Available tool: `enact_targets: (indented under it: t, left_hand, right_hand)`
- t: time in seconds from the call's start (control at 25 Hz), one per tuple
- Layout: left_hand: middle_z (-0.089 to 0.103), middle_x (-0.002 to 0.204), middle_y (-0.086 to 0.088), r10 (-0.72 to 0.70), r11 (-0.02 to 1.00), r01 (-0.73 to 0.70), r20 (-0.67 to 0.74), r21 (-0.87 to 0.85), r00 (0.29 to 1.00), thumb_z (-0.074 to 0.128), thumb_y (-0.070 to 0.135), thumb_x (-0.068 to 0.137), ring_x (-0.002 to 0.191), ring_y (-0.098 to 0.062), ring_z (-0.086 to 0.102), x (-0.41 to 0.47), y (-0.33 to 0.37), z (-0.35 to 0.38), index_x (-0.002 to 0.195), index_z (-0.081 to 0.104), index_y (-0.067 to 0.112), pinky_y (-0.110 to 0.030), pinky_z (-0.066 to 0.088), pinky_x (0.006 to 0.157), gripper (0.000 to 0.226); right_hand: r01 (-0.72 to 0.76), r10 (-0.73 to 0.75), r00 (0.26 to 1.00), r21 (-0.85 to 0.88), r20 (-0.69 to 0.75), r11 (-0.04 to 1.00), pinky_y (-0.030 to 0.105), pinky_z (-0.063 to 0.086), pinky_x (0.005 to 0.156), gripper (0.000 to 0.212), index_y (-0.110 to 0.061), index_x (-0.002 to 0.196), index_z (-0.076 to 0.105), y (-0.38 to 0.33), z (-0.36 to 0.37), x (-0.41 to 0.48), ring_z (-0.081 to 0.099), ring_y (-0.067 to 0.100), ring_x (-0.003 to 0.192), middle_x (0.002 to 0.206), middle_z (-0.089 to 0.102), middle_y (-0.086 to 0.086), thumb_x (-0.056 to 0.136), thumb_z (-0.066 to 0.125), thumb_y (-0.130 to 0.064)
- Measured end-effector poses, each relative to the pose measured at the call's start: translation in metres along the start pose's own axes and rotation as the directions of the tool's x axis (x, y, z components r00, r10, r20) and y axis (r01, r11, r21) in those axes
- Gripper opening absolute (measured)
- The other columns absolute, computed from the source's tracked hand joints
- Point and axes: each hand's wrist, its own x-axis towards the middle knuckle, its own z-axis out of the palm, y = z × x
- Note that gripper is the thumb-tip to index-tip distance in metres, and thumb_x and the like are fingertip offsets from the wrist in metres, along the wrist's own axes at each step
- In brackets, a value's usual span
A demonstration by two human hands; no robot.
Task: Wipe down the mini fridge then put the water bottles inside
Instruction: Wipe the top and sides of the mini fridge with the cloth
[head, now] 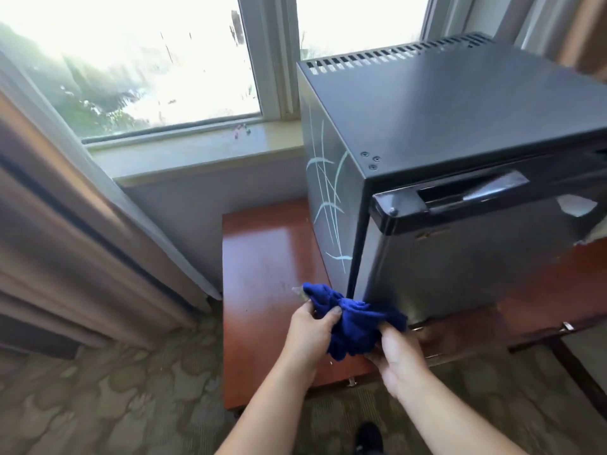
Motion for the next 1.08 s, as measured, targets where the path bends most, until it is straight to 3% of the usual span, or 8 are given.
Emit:
enact_targets:
  t: [0.24,0.4,0.48,0.6,0.76,0.88,1.0,1.08]
  left_hand:
    - [0.082,0.103,-0.005,-0.112,0.980,0.106,0.023,0.165,0.993,0.069,0.006,0.095,0.097,-0.025,0.079,0.052,-0.006,-0.035,0.109,0.074,0.013,-0.050,0.061,0.093,0.016]
    - [0.081,0.103,-0.012,-0.155,0.964,0.126,0.110,0.235,0.982,0.070,0.002,0.094,0.097,-0.031,0.078,0.091,-0.017,-0.057,0.108,0.073,0.007,-0.053,0.061,0.092,0.015]
    - [0.079,0.103,-0.013,-0.196,0.956,0.149,0.172,0.253,0.965,0.069,-0.002,0.094,0.093,-0.030,0.079,0.112,-0.021,-0.071,0.105,0.071,0.006,-0.050,0.064,0.086,0.014]
    - [0.076,0.097,-0.005,-0.265,0.942,0.183,0.287,0.282,0.921,0.068,-0.004,0.095,0.073,-0.012,0.078,0.133,-0.016,-0.098,0.104,0.069,0.008,-0.030,0.064,0.064,0.015]
    - [0.076,0.104,-0.007,-0.314,0.920,0.173,0.399,0.351,0.862,0.067,-0.002,0.095,0.080,-0.012,0.074,0.155,-0.007,-0.117,0.116,0.066,0.005,-0.024,0.061,0.065,0.022]
    - [0.077,0.107,-0.007,-0.295,0.910,0.070,0.520,0.409,0.801,0.068,-0.006,0.092,0.087,-0.017,0.074,0.161,0.001,-0.113,0.129,0.063,0.009,-0.030,0.061,0.076,0.040]
    - [0.062,0.136,-0.003,-0.273,0.892,-0.049,0.620,0.450,0.735,0.069,-0.009,0.088,0.107,-0.026,0.073,0.168,0.000,-0.100,0.148,0.045,0.018,-0.039,0.059,0.089,0.070]
    - [0.046,0.153,0.000,-0.257,0.774,-0.216,0.608,0.595,0.751,0.076,0.003,0.086,0.118,-0.028,0.069,0.174,0.000,-0.098,0.158,0.029,0.023,-0.042,0.057,0.099,0.088]
  right_hand:
    - [-0.195,0.191,0.971,-0.016,-0.143,0.981,0.031,0.055,0.050,0.014,-0.020,0.106,0.071,0.048,0.027,0.022,0.074,0.022,0.073,0.094,0.080,0.005,0.096,0.063,-0.013]
    - [-0.247,0.253,0.931,0.058,-0.264,0.967,0.031,0.057,0.048,0.012,-0.019,0.105,0.069,0.074,0.047,0.040,0.077,0.017,0.059,0.074,0.081,0.000,0.098,0.060,-0.015]
    - [-0.252,0.285,0.903,0.142,-0.322,0.957,0.031,0.057,0.046,0.015,-0.020,0.104,0.069,0.084,0.061,0.047,0.076,0.018,0.066,0.074,0.081,-0.001,0.102,0.055,-0.014]
    - [-0.189,0.260,0.884,0.213,-0.388,0.959,0.034,0.059,0.049,0.021,-0.024,0.103,0.070,0.097,0.090,0.041,0.073,0.022,0.087,0.094,0.079,0.001,0.104,0.051,-0.015]
    - [-0.128,0.276,0.874,0.358,-0.399,0.925,0.042,0.058,0.072,0.029,-0.024,0.118,0.068,0.115,0.122,0.032,0.070,0.028,0.103,0.113,0.075,0.005,0.105,0.046,-0.011]
    - [0.020,0.275,0.813,0.496,-0.514,0.868,0.045,0.055,0.092,0.036,-0.011,0.126,0.061,0.131,0.128,0.020,0.064,0.037,0.120,0.129,0.067,0.022,0.099,0.047,0.008]
    - [0.170,0.281,0.747,0.583,-0.602,0.794,0.043,0.049,0.107,0.059,-0.012,0.147,0.040,0.136,0.120,0.005,0.063,0.035,0.123,0.122,0.063,0.023,0.095,0.051,0.014]
    - [0.105,0.272,0.744,0.510,-0.610,0.854,0.043,0.049,0.107,0.090,-0.027,0.163,0.015,0.138,0.114,-0.002,0.063,0.026,0.113,0.130,0.057,0.013,0.094,0.062,0.006]
